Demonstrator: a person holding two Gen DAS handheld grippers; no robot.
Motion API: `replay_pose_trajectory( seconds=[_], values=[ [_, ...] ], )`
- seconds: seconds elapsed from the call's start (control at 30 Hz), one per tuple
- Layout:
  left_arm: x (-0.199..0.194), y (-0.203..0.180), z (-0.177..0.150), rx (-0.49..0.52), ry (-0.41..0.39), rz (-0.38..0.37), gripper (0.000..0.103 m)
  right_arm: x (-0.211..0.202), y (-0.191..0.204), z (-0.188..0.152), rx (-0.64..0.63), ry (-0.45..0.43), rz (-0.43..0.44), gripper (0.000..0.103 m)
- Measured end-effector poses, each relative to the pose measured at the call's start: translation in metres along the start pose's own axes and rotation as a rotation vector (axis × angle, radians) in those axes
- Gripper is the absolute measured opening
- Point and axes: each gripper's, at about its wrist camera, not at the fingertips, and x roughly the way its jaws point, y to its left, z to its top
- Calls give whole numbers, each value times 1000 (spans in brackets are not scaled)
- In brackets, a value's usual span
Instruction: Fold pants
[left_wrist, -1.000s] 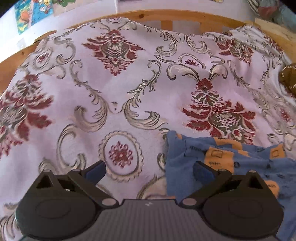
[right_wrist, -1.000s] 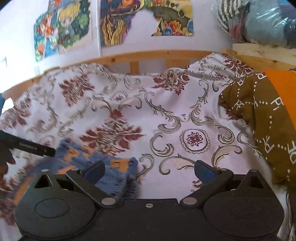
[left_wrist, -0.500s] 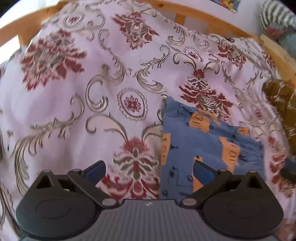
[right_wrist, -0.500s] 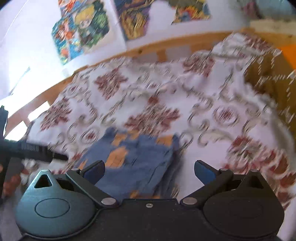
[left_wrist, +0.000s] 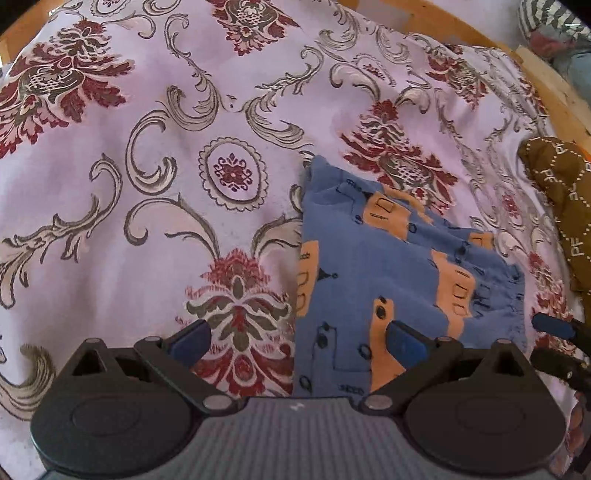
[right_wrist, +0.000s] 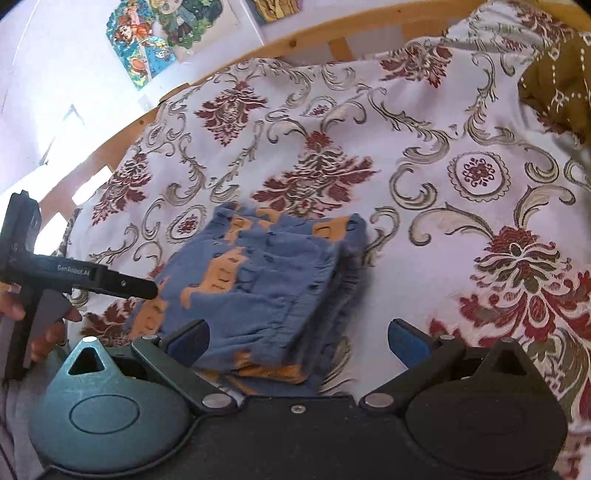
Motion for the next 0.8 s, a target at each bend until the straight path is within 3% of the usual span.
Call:
replay_pose_trajectory(
  seconds=[0.17,0.4,0.5,0.63,0.8],
  values=[
    [10,5,6,-25,-3,-11,103,11,-22,1,93,-3,88,102],
    [24,10,17,-39,8,-149,103,17,-45,3,262,-51,251,102],
    [27,6,15,-28,12,-211,103,20,-49,3,286,-52,279,102],
    [32,-1,13,13,19,-202,103,26,-50,2,294,-43,297,102],
    [34,8,12,-61,0,-236,103,28,-45,2,276,22,309,102]
  ],
)
